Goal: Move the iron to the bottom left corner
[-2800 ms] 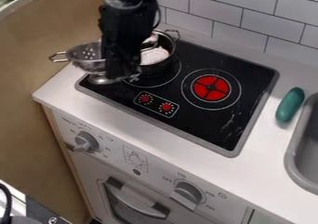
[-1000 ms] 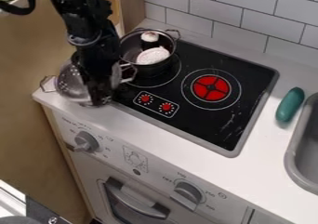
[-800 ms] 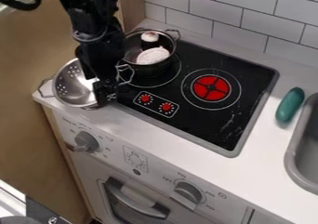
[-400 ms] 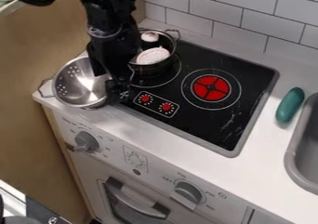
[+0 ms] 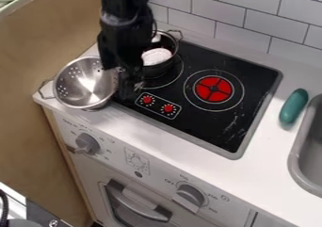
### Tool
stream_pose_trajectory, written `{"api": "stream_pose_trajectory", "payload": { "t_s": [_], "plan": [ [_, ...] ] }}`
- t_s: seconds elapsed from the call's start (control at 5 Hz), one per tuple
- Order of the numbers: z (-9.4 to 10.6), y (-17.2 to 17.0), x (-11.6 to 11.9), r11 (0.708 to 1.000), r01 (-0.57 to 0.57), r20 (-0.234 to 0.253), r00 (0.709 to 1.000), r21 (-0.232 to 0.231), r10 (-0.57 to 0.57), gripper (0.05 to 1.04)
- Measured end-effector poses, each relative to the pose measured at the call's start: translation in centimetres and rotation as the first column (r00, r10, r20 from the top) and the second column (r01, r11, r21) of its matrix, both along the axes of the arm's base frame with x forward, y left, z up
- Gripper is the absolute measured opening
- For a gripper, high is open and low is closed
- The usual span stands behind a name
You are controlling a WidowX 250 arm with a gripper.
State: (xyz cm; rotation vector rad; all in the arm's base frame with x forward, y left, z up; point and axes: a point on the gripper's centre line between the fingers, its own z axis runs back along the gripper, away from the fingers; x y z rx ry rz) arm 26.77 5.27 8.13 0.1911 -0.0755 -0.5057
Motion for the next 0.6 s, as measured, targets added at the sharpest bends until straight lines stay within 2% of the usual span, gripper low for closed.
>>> {"api": "stream_pose_trajectory", "payload": {
  "t_s": [0.2,0.4,0.6],
  "plan": [
    [1.7,-1.5,0.3,0.997,-0.070,-0.035,0.997,-0.014,0.069,0.999],
    [2.6,-3.1,0.9,0.978,-0.205,-0.012,0.979,-0.047,0.205,0.999],
    [3.3,-4.4,1.8,0.919,-0.379,0.032,0.923,-0.109,0.384,0.999]
  ]
}}
